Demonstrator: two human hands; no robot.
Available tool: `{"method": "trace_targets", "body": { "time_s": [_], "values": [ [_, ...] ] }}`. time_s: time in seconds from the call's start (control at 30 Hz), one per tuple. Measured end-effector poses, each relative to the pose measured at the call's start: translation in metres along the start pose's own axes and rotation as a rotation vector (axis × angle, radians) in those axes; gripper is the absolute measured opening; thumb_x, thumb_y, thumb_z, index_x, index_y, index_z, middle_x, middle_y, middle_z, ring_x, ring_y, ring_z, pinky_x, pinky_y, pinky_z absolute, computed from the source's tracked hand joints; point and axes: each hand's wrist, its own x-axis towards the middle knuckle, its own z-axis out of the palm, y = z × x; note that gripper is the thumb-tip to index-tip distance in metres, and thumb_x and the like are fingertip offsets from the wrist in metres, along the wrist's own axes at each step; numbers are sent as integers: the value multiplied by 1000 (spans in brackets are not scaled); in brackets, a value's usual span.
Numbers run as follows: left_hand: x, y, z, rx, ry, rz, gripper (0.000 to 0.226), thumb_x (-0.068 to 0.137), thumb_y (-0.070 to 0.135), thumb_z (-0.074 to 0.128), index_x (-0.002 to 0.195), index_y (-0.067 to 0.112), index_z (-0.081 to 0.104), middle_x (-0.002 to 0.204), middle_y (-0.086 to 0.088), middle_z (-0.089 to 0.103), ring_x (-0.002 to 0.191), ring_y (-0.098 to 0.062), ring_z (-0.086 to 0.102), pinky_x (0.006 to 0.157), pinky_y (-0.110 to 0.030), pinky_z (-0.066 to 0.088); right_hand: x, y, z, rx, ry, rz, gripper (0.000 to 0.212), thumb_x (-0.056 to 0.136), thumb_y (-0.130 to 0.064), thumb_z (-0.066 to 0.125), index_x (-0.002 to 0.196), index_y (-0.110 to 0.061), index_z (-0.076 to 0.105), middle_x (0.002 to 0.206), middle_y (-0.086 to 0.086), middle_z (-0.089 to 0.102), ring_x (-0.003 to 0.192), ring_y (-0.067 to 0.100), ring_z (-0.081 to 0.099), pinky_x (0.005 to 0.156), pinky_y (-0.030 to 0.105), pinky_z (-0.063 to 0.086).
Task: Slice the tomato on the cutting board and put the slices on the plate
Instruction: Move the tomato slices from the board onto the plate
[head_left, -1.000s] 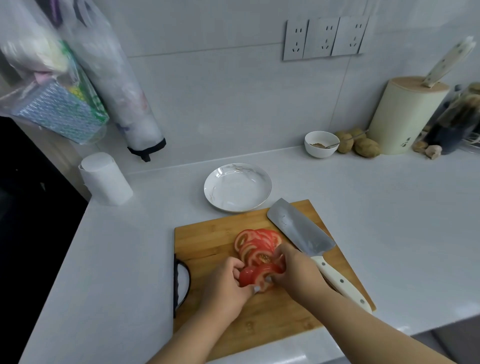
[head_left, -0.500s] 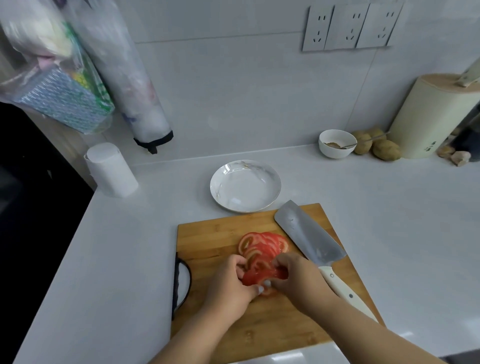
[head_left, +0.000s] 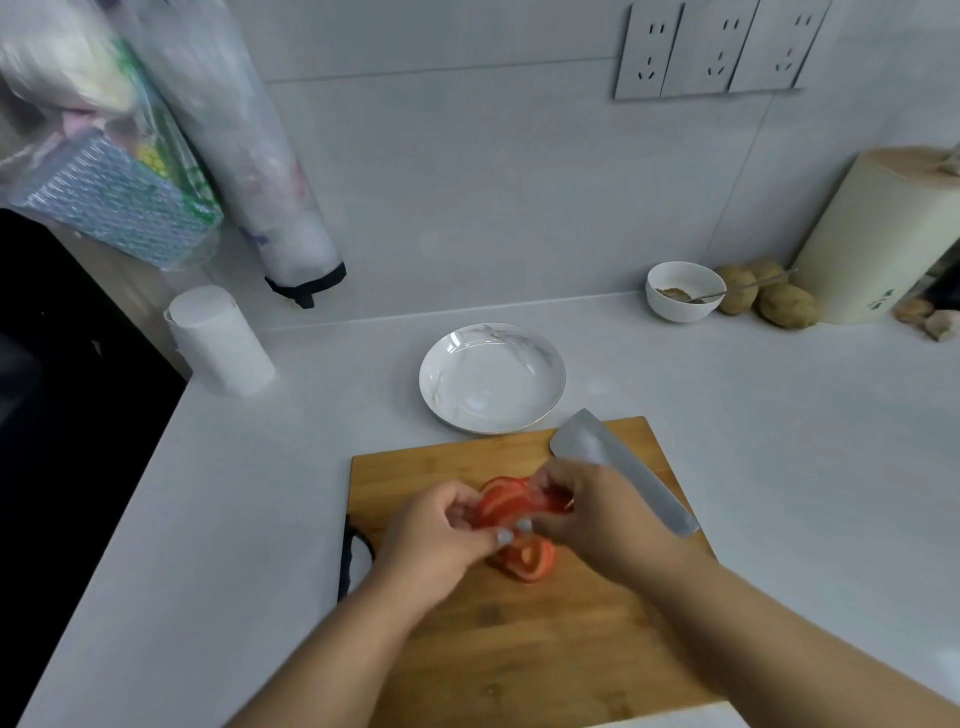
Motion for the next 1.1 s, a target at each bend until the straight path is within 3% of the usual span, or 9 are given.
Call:
{"method": "trace_targets", "body": {
  "time_s": [0.13,0.23,0.37,0.53,0.63,0.7,0.77,0.97,1.1],
  "values": [
    [42,33,-23,-141,64,46,23,67,12,82,84,14,67,78,-2,70,68,-14,63,61,-24,48,49,-15,-28,175,57,47,18,77,-16,81,84,-8,66,71,4,67,58,13,61,62,31,54],
    [80,53,-31,-142,110,48,22,70,13,80,88,10,68,81,-5,70,67,-14,62,58,-24,46,94,-14,-38,297,55,97,17,79,-8,79,78,-10,62,67,5,64,48,13,59,55,24,54],
    [130,63,-27,-131,152,-14,21,74,13,77,92,10,65,85,-4,66,72,-15,59,55,-24,45,151,4,-38,369,46,229,15,81,-10,77,86,-6,64,70,11,67,52,16,62,74,37,57],
    [176,55,-14,11,191,-120,12,76,12,75,86,10,67,87,-9,66,77,-27,64,81,-37,55,190,23,-22,266,-34,360,9,91,-8,64,100,-7,60,65,5,62,37,5,60,53,14,51],
    [187,46,-11,103,187,-126,21,79,11,70,99,8,69,106,-13,66,95,-32,64,89,-39,52,205,30,-16,86,-75,374,27,92,-6,58,117,4,60,99,16,71,87,26,71,91,34,54],
    [190,43,-10,132,184,-120,33,79,13,68,111,9,66,115,-11,64,100,-32,62,92,-40,50,208,31,-19,-129,-63,322,37,92,-7,55,129,-2,58,126,14,63,116,29,59,100,31,46],
    [187,43,-11,147,188,-94,36,79,15,68,114,12,64,117,-7,62,104,-28,59,94,-38,48,205,32,-25,-245,-48,257,39,94,-11,52,133,-9,54,135,7,57,124,25,53,98,28,42],
    [149,31,-23,209,166,19,18,79,12,64,90,26,66,97,2,67,92,-17,61,79,-27,48,170,22,-36,-214,25,107,26,86,-25,69,109,-15,69,105,1,68,94,17,60,74,23,44],
    [120,9,-27,350,-63,-12,26,73,8,73,88,28,64,92,6,65,88,-15,62,80,-29,51,114,12,-34,-215,-104,61,23,80,-31,75,96,-16,70,71,-13,55,64,3,49,58,16,37]
  ]
}}
